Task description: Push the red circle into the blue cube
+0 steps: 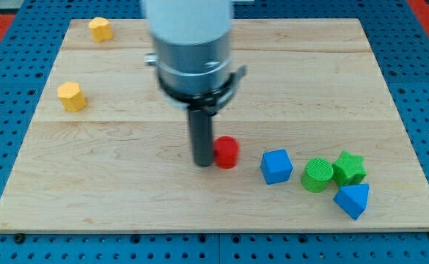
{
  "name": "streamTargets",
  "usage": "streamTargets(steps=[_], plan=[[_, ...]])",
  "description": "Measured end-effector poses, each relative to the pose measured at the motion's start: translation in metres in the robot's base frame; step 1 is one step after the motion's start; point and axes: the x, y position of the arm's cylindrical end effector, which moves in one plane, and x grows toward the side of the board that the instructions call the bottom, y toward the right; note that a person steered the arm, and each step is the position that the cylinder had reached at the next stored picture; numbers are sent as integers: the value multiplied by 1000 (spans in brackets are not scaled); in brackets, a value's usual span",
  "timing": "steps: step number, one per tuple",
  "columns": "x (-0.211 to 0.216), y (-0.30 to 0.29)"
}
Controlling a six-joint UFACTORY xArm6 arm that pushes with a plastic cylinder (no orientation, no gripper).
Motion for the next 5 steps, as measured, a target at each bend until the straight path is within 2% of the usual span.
streamTargets(steps=[1, 2, 3, 4, 5], plan=[[-29, -3], [-45, 31], [-36, 41], [-64, -31], [-42, -40]])
